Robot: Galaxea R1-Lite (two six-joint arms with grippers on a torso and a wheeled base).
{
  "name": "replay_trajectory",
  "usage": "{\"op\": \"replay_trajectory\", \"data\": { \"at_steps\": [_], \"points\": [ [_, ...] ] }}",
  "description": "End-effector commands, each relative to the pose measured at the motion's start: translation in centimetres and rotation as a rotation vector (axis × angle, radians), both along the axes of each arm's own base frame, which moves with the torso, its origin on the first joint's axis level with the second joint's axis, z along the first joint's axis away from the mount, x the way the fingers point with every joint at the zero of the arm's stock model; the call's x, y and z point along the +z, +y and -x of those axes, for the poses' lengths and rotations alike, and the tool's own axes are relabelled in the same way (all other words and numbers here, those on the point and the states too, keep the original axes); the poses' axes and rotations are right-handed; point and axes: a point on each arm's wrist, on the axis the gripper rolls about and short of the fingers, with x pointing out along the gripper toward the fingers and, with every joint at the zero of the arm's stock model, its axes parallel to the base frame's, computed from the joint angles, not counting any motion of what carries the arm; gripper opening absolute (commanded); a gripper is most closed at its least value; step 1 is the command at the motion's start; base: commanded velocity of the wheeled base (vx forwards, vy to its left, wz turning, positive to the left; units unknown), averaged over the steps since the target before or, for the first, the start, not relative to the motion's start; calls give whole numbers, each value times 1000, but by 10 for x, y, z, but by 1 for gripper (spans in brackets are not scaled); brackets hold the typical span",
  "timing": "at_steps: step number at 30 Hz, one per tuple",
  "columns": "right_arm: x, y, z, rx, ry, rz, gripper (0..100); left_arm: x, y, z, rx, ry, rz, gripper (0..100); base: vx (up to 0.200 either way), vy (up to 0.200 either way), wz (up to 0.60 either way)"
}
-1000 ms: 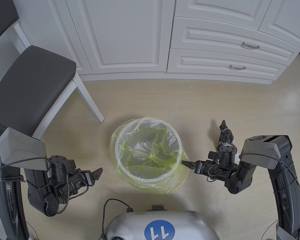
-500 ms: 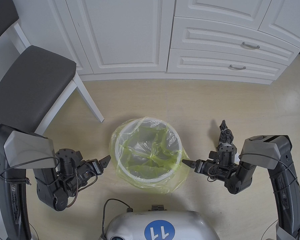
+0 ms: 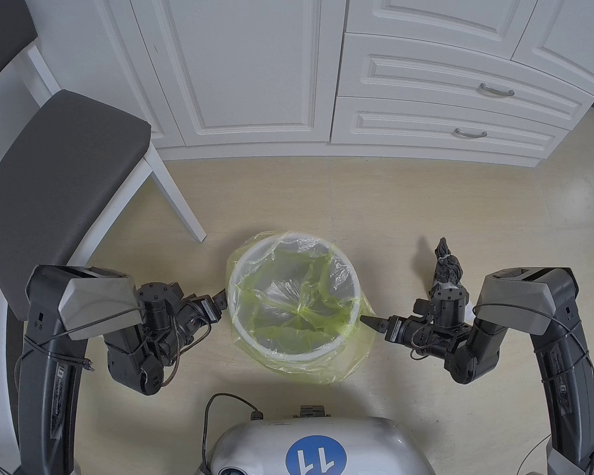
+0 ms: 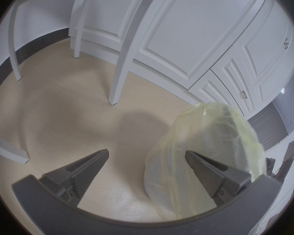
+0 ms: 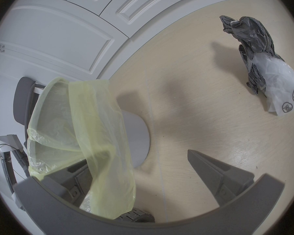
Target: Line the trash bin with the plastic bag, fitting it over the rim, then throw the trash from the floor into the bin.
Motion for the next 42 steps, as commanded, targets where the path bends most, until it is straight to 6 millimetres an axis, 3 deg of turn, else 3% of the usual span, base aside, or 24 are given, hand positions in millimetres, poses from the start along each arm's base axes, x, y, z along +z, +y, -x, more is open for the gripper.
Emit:
{"op": "replay_trajectory", "data": {
  "at_steps": [1,6,11,20,24,28,34,42],
  "points": [
    [0,0,0,5,1,0,100,-36,5,-24,-36,-6,-28,100,0,0,0],
    [1,1,0,7,-1,0,100,-44,6,-25,-40,-18,-78,100,0,0,0],
    [1,3,0,11,0,-2,100,-39,12,-25,-25,-23,-79,100,0,0,0],
    [1,3,1,11,2,0,100,3,26,-14,-27,-58,-89,100,0,0,0],
    [1,3,0,12,3,-1,100,13,29,2,-118,-46,-128,100,0,0,0],
    [1,3,0,12,5,0,100,17,30,6,-127,-57,-158,100,0,0,0],
    [0,4,1,3,5,1,100,20,48,15,-119,-72,-277,100,0,0,0],
    [-1,8,3,-75,-18,62,100,45,50,26,-113,-106,-311,100,0,0,0]
  ]
}}
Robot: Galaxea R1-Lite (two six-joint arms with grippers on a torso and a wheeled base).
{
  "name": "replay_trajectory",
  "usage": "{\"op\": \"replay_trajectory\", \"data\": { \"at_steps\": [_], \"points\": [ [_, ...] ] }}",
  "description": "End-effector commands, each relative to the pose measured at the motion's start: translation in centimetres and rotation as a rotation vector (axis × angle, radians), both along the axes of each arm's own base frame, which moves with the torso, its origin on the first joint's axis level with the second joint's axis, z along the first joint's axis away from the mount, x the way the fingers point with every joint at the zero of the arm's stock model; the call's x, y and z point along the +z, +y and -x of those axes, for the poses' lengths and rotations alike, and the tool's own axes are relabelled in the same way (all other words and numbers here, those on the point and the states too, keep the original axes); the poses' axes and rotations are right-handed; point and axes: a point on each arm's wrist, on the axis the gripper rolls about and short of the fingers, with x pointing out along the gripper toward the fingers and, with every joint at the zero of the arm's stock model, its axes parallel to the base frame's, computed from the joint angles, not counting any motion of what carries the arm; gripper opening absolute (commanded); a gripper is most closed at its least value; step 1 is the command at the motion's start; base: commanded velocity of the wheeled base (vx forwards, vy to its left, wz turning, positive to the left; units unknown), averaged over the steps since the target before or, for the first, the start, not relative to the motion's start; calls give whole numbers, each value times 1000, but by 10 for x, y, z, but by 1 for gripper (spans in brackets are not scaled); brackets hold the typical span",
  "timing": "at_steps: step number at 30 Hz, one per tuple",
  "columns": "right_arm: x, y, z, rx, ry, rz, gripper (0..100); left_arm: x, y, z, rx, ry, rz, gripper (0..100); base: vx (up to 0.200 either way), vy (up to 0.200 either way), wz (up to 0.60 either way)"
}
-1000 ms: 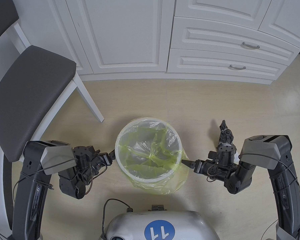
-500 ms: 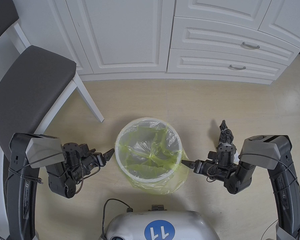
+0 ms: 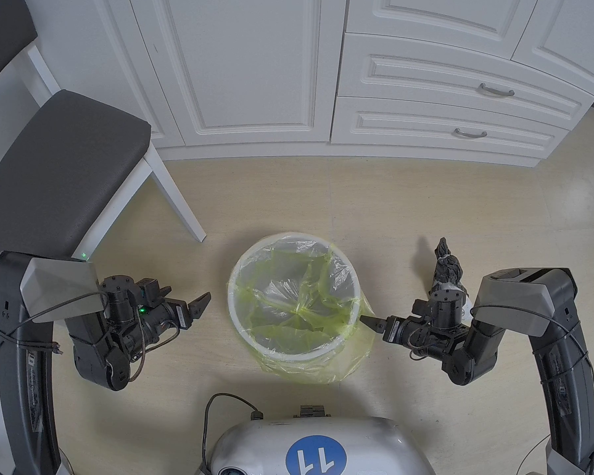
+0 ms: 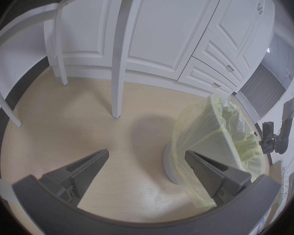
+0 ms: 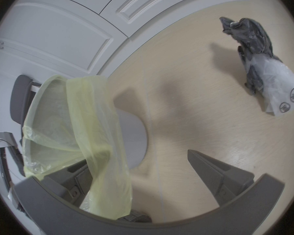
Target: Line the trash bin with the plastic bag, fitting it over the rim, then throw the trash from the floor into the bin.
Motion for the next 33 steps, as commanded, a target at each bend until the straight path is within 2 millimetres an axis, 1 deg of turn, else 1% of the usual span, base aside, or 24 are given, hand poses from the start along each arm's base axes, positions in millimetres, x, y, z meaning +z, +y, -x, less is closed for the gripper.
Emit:
{"op": "replay_trajectory", "data": {
  "at_steps": [1,2,3,4,5,6,8,9,12,13,14,15,17,18,20,22,26,28,32,33],
  "points": [
    [-1,3,2,-33,-12,28,100,21,2,7,4,-42,-16,100,0,0,0],
    [-1,5,3,-58,-26,59,100,31,3,14,-4,-62,-45,100,0,0,0],
    [-1,6,3,-59,-30,67,100,32,2,15,-6,-64,-47,100,0,0,0],
    [-1,6,4,-68,-64,142,100,41,1,21,-14,-82,-61,100,0,0,0],
    [-1,6,4,-68,-64,142,100,41,1,21,-14,-82,-61,100,0,0,0],
    [8,3,6,-95,-121,256,100,51,0,29,-22,-100,-67,100,0,0,0],
    [25,-2,13,-103,-158,329,100,57,-3,36,-34,-108,-66,100,0,0,0],
    [28,-3,15,-100,-164,341,100,58,-3,37,-35,-109,-66,100,0,0,0],
    [68,-19,32,-94,-235,435,100,69,-3,41,-34,-137,-62,100,0,0,0],
    [75,-23,36,-96,-247,449,100,72,-3,42,-34,-145,-61,100,0,0,0],
    [89,-29,43,-98,-275,473,100,78,-3,45,-35,-160,-59,100,0,0,0],
    [97,-33,47,-102,-287,483,100,81,-2,47,-34,-166,-58,100,0,0,0],
    [119,-42,61,-117,-324,497,100,94,-2,54,-35,-197,-55,100,0,0,0],
    [124,-44,64,-122,-331,498,100,97,-1,56,-35,-202,-54,100,0,0,0],
    [147,-50,76,-142,-384,501,100,111,0,65,-35,-238,-49,100,0,0,0],
    [164,-53,86,-149,-429,509,100,122,-1,72,-41,-270,-44,100,0,0,0],
    [191,-58,107,-157,-514,534,100,138,-4,87,-57,-312,-35,100,0,0,0],
    [204,-60,121,-154,-565,560,100,145,-6,94,-67,-334,-31,100,0,0,0],
    [221,-65,146,-157,-630,594,100,150,-5,105,-73,-349,-28,100,0,0,0],
    [222,-66,148,-158,-635,594,100,150,-5,106,-73,-346,-28,100,0,0,0]
  ]
}}
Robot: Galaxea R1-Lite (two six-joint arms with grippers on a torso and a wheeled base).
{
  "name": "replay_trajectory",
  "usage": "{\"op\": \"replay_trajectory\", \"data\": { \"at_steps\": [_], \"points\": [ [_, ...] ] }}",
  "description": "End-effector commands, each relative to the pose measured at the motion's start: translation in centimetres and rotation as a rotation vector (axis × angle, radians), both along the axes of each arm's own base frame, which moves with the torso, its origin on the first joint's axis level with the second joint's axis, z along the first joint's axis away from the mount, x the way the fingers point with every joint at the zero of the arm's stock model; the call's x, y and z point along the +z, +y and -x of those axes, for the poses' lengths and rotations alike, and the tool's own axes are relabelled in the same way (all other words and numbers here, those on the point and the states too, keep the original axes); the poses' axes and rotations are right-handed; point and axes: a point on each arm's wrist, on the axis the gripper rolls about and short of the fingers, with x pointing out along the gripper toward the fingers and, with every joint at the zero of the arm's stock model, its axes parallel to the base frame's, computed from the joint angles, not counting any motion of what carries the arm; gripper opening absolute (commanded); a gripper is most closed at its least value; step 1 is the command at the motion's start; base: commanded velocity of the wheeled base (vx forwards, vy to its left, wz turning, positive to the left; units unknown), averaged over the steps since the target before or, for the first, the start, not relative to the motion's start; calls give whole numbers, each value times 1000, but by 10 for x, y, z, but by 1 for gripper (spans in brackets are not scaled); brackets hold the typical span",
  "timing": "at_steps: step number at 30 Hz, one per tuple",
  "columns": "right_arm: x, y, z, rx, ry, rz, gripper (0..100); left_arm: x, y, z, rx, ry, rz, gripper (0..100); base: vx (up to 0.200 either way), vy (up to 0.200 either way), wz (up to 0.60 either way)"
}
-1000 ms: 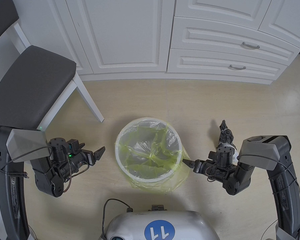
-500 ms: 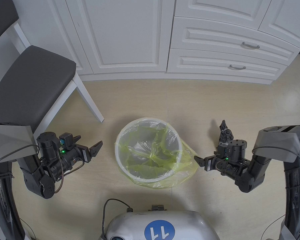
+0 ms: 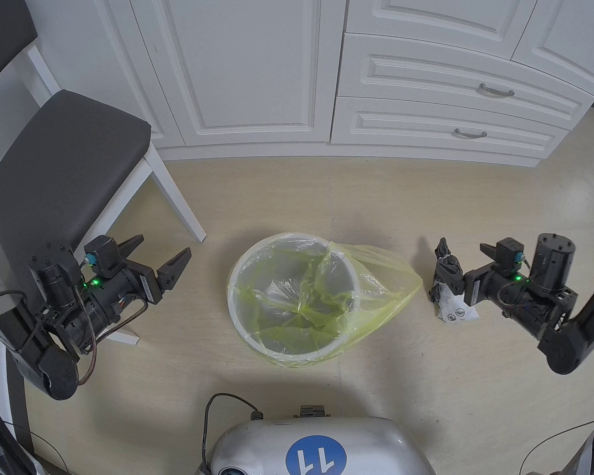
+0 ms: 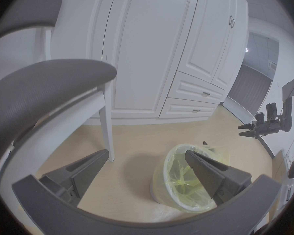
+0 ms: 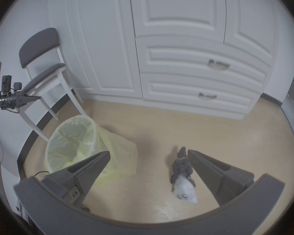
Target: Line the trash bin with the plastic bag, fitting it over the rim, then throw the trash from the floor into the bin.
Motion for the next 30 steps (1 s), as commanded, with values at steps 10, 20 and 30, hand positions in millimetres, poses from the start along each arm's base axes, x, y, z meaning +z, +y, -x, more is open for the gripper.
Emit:
{"op": "replay_trajectory", "data": {
  "at_steps": [10,20,30],
  "points": [
    [5,-3,34,40,-3,78,100,30,-1,40,-32,-106,-18,100,0,0,0],
    [-121,43,-58,64,265,-15,100,29,-3,44,-41,-113,-51,100,0,0,0],
    [-176,48,-132,23,420,5,100,27,-4,42,-40,-107,-54,100,0,0,0]
  ]
}}
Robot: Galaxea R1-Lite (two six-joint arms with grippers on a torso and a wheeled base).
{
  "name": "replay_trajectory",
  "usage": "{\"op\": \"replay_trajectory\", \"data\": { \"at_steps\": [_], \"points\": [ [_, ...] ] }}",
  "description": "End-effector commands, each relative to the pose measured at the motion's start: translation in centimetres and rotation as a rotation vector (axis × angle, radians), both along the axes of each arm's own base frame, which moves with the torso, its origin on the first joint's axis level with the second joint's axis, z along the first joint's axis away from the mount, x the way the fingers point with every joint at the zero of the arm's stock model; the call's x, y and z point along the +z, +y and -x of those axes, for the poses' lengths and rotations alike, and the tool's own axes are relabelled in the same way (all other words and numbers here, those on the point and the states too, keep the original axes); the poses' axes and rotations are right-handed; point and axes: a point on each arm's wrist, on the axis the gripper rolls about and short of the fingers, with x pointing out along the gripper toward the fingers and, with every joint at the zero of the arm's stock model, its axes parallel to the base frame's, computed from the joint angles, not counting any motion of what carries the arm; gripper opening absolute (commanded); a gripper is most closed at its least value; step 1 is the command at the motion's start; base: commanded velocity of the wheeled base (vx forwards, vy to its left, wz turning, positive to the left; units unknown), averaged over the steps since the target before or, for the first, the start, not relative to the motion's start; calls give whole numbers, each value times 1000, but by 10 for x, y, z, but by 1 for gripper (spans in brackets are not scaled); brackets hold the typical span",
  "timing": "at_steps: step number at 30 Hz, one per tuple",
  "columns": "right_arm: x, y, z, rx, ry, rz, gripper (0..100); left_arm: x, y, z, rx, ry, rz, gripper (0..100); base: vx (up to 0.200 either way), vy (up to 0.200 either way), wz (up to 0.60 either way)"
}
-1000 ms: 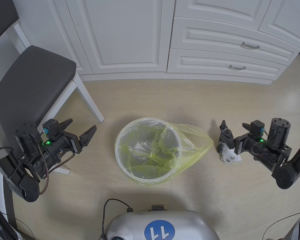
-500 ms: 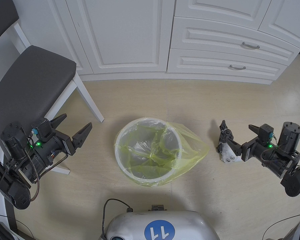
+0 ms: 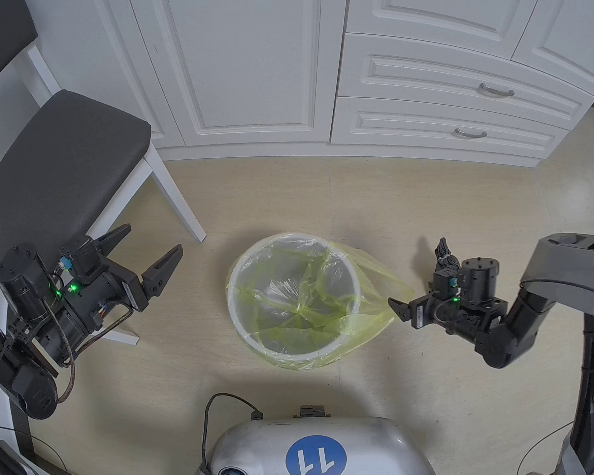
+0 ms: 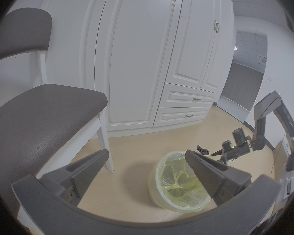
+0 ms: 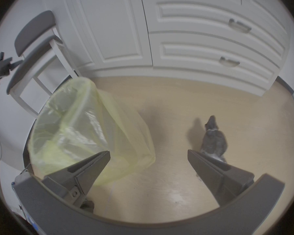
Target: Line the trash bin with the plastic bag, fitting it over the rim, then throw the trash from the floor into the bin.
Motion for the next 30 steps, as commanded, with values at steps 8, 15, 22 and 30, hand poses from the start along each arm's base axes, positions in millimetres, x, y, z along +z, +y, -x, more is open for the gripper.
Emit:
{"op": "replay_trajectory", "data": {
  "at_steps": [8,15,22,30],
  "points": [
    [-88,32,-112,41,281,-134,100,-8,-5,-2,-16,26,-17,100,0,0,0],
    [-103,60,-138,83,245,-143,100,-10,-14,4,-63,41,-11,100,0,0,0],
    [-87,54,-137,62,250,-207,100,-12,-17,4,-75,55,-10,100,0,0,0],
    [-9,-19,-128,211,324,-492,100,-5,-15,7,-69,27,1,100,0,0,0]
  ]
}}
